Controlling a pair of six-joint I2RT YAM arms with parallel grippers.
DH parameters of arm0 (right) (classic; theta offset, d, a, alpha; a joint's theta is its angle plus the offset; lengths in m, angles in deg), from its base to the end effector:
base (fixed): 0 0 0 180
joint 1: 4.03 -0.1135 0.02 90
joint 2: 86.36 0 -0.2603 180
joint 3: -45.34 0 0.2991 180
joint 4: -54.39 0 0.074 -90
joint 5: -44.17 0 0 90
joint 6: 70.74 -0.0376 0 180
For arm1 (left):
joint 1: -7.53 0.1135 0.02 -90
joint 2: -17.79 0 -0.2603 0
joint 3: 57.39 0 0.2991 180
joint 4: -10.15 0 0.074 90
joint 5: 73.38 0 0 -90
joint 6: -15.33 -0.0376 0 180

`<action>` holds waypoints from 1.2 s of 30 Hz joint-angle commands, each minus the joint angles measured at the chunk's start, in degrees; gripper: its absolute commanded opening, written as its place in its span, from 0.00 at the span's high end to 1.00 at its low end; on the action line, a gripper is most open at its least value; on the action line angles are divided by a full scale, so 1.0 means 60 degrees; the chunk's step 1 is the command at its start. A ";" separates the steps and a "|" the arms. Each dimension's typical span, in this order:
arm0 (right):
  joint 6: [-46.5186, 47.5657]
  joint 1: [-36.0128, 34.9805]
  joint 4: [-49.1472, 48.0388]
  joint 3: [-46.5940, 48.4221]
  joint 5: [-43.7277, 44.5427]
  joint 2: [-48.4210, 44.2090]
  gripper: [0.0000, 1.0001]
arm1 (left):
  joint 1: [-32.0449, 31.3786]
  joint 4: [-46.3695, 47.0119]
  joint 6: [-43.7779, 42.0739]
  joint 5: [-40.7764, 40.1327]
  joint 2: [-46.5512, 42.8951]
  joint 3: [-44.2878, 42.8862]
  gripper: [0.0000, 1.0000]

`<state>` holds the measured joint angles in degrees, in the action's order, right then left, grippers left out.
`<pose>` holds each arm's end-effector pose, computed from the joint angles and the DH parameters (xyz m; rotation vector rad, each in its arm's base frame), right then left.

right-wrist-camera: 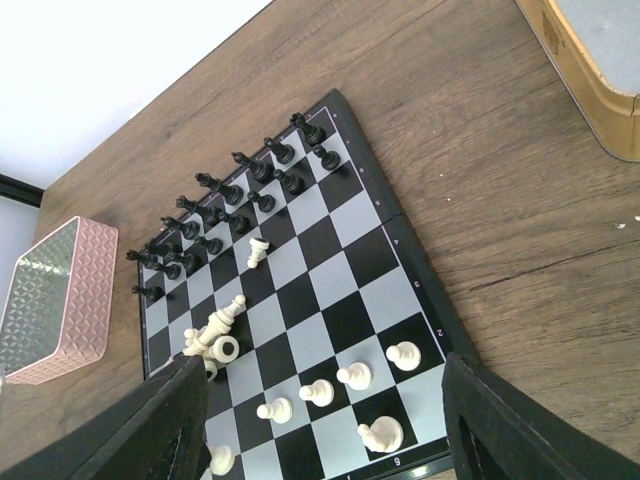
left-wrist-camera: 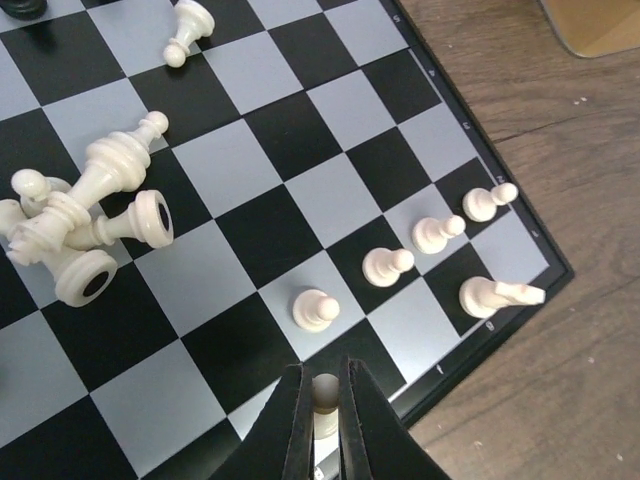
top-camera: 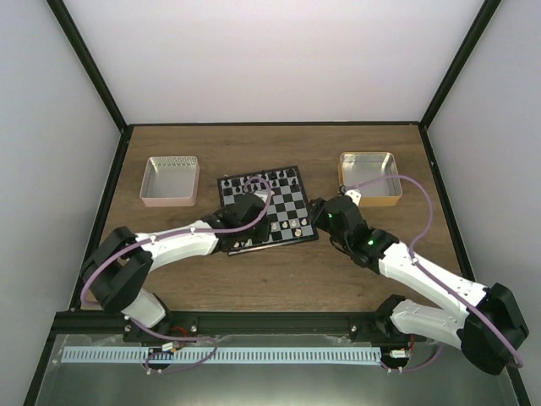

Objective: Set up the chess pieces on the board
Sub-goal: Place the chess piece on the chessboard.

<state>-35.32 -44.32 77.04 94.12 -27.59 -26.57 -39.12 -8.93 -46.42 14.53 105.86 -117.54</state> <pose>0.2166 0.1682 0.2205 0.4578 2.1432 0.6241 0.2424 -0.2547 0.1520 0.3771 2.4389 -0.5554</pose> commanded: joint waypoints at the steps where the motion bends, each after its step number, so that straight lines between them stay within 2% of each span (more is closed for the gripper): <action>1: -0.0148 0.0036 -0.0082 0.0052 0.0302 0.0207 0.34 | -0.0102 0.0723 0.0058 -0.0685 0.0451 0.0145 0.96; 15: -0.0019 0.0094 -0.0138 0.0117 0.0275 0.0493 0.34 | -0.0105 0.1585 -0.0075 -0.1244 0.1104 0.0604 0.96; 25: -0.0048 0.0135 -0.0117 0.0058 0.0290 0.0553 0.34 | -0.0106 0.1606 -0.0184 -0.1315 0.1247 0.0713 0.93; 36: -0.0202 0.0138 -0.0075 -0.0042 0.0476 0.0319 0.34 | -0.0105 0.1427 -0.0109 -0.1196 0.0669 0.0758 0.74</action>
<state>-35.70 -43.84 76.88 94.12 -27.06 -23.43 -39.50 -0.25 -46.77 7.25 112.22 -113.45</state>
